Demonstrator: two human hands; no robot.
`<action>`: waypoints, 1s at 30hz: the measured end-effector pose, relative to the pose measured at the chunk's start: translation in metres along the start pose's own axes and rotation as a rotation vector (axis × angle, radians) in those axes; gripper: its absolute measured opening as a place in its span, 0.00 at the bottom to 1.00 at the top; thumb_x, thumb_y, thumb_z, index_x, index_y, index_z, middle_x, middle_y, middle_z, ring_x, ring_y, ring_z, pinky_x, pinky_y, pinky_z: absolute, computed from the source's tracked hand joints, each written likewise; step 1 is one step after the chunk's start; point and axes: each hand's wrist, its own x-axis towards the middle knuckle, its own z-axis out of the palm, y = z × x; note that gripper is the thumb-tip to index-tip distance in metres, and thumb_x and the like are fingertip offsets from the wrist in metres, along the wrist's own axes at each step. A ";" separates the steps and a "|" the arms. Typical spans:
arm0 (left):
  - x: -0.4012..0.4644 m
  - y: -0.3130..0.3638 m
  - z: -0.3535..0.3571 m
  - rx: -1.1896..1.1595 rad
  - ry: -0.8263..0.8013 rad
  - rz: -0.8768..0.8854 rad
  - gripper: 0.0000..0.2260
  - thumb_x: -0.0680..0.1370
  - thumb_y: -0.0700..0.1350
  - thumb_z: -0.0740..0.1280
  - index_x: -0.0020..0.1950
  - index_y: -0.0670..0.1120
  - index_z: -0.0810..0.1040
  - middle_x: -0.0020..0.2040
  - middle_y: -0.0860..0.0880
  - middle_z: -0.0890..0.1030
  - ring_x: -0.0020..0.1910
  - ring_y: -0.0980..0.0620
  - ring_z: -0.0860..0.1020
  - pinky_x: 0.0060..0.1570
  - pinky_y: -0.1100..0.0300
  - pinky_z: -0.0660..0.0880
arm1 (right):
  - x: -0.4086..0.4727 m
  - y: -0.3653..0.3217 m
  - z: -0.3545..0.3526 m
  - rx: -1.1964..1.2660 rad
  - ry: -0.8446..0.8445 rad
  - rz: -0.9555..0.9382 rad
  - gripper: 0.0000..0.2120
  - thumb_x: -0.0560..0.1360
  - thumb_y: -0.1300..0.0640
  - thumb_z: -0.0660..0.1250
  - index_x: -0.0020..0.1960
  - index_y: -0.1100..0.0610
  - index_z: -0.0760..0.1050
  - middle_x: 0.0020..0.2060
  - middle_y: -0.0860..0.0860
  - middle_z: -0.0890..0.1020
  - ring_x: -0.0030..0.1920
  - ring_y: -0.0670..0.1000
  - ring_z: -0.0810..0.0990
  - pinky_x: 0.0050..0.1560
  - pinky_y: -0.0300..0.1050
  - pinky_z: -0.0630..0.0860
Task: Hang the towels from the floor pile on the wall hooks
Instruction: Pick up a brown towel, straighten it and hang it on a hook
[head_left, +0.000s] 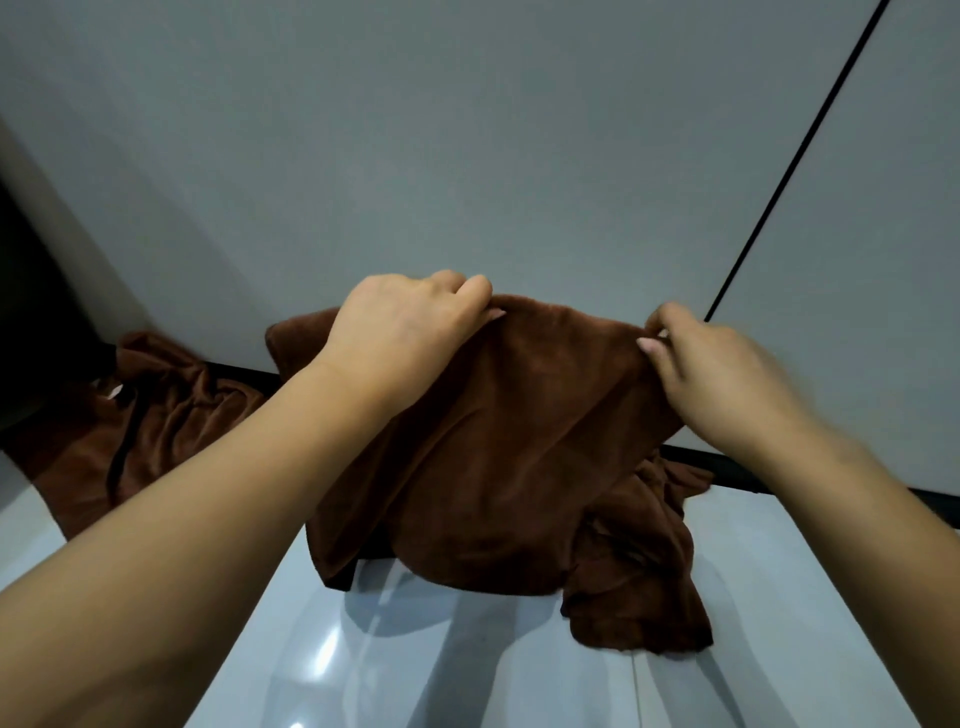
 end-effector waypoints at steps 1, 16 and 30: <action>0.001 0.001 -0.001 0.007 -0.004 0.017 0.16 0.77 0.49 0.58 0.34 0.42 0.70 0.26 0.45 0.70 0.16 0.45 0.66 0.28 0.70 0.46 | -0.001 -0.004 0.003 0.058 -0.031 -0.013 0.14 0.80 0.47 0.55 0.58 0.55 0.68 0.52 0.56 0.80 0.52 0.60 0.77 0.48 0.51 0.74; 0.007 0.013 0.000 -0.020 0.058 0.104 0.14 0.76 0.47 0.58 0.35 0.41 0.71 0.26 0.44 0.70 0.17 0.45 0.67 0.24 0.66 0.55 | 0.013 -0.034 0.042 0.571 -0.068 0.093 0.12 0.79 0.57 0.60 0.36 0.53 0.68 0.32 0.51 0.75 0.38 0.53 0.74 0.33 0.43 0.64; -0.004 0.007 0.037 -0.041 0.030 0.061 0.18 0.78 0.52 0.59 0.34 0.42 0.69 0.26 0.45 0.70 0.18 0.44 0.68 0.25 0.66 0.51 | 0.011 -0.023 0.071 0.090 0.239 -0.053 0.13 0.82 0.49 0.50 0.45 0.57 0.61 0.33 0.51 0.70 0.34 0.58 0.71 0.33 0.46 0.59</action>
